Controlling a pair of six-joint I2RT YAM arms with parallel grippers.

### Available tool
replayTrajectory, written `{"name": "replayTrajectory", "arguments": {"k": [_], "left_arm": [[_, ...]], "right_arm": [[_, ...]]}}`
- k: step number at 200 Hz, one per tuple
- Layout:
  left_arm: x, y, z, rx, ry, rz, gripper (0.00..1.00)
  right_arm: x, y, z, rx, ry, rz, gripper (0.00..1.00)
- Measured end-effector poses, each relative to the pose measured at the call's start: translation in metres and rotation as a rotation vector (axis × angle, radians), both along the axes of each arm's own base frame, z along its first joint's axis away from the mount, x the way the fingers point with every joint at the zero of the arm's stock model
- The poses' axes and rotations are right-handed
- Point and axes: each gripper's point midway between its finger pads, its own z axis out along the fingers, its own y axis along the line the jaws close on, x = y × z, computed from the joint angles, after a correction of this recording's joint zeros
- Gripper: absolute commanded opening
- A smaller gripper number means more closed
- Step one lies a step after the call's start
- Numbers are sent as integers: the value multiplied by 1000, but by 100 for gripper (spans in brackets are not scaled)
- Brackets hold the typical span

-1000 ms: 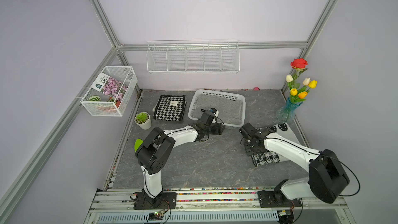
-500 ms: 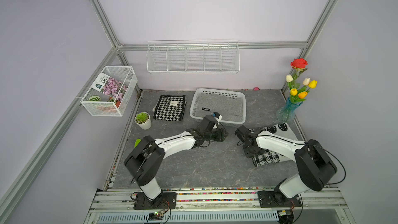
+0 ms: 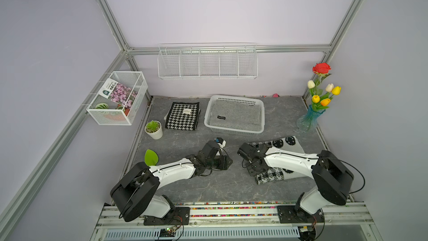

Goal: Put the folded scarf in the basket
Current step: Adjust the basket at the center of the board.

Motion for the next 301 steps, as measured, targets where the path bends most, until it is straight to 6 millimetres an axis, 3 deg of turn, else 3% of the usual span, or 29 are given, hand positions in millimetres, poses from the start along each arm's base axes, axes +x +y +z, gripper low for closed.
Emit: {"name": "replayTrajectory", "arguments": {"k": [22, 51, 75, 88, 143, 168, 201, 228, 265, 292, 301], "left_arm": [[-1, 1, 0, -10, -1, 6, 57], [0, -2, 3, -34, 0, 10, 60], [6, -1, 2, -43, 3, 35, 62], [6, -3, 1, -52, 10, 38, 62], [12, -7, -1, -71, 8, 66, 64], [17, -12, 3, -99, -7, 77, 68], [21, -23, -28, -68, 62, 68, 68], [29, -37, -28, -103, 69, 65, 66], [35, -60, -32, -163, 97, 34, 50], [33, -78, -39, -206, 134, -9, 11], [29, -80, -41, -207, 150, -23, 2]], "right_arm": [[4, 38, 5, 190, 12, 1, 52], [7, 88, 18, 432, 33, 28, 54], [3, 98, 22, 510, 42, 48, 55], [2, 92, 29, 543, 25, 44, 55], [30, 24, 78, 575, -204, -47, 58], [39, 7, 85, 547, -272, -57, 59], [46, -12, 87, 518, -323, -68, 60], [40, -17, 92, 530, -359, -44, 60], [36, -24, 103, 541, -415, -37, 61], [35, -26, 104, 540, -428, -35, 62], [35, -27, 104, 535, -431, -35, 62]]}}
